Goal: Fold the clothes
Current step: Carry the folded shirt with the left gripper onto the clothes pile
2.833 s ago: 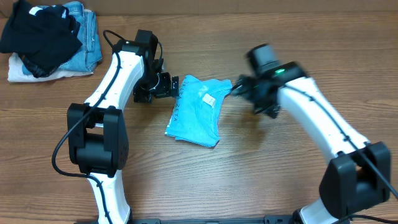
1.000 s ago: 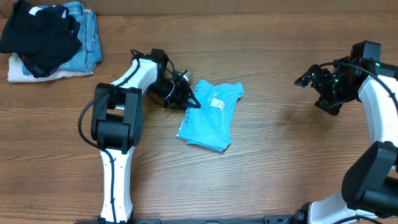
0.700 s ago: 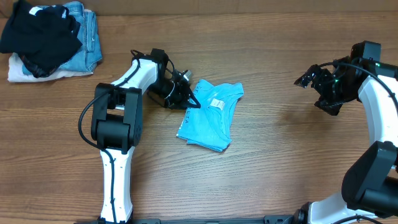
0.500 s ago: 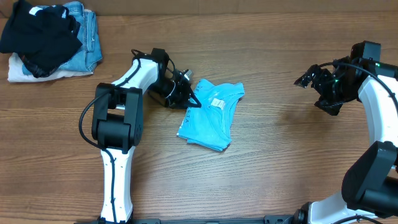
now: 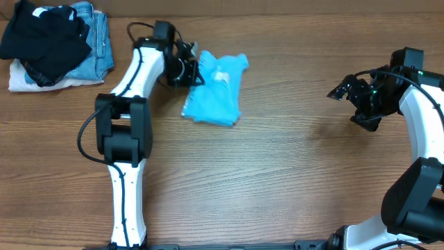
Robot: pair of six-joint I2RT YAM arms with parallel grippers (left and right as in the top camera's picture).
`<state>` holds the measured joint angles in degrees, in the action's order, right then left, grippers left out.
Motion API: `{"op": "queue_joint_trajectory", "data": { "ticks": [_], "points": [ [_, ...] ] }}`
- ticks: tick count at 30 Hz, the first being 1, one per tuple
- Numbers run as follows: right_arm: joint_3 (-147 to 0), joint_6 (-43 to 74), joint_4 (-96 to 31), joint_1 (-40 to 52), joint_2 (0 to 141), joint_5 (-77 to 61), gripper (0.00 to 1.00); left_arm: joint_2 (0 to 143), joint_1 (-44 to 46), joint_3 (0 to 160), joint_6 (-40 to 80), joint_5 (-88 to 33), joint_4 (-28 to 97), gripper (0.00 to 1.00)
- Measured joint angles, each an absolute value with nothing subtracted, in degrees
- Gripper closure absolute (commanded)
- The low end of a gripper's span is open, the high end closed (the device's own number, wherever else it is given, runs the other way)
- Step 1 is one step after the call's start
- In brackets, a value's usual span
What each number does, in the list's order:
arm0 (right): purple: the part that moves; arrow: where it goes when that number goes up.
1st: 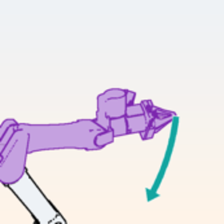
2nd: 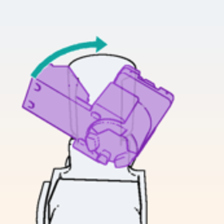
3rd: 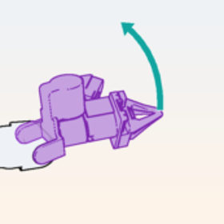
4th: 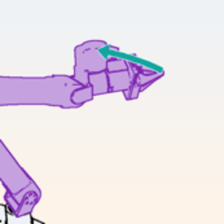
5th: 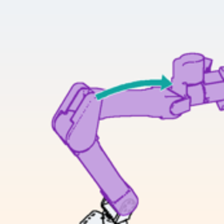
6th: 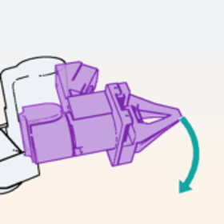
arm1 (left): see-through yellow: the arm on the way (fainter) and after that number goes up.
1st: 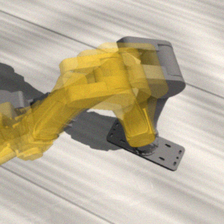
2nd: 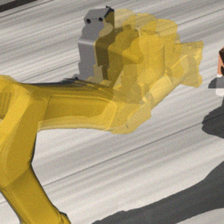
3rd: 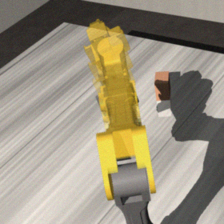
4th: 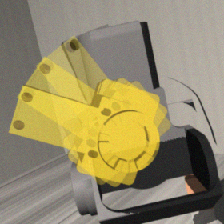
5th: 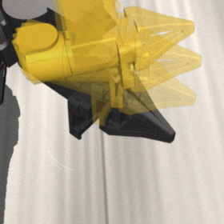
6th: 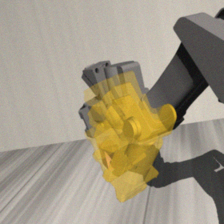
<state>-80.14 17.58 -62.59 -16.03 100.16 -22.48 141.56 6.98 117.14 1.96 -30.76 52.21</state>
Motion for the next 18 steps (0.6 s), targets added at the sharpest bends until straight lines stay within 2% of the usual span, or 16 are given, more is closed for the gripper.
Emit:
{"op": "queue_joint_trajectory", "data": {
  "ticks": [9,18],
  "points": [
    [-80.14,16.60,-65.21,-16.03,100.16,-22.48,0.00,141.56,3.57,117.78,0.89,-22.98,44.93,0.96],
    [-80.14,16.47,-66.98,-16.05,100.16,-22.48,0.00,142.26,-3.62,122.78,-1.76,-15.81,46.17,0.96]
  ]
}}
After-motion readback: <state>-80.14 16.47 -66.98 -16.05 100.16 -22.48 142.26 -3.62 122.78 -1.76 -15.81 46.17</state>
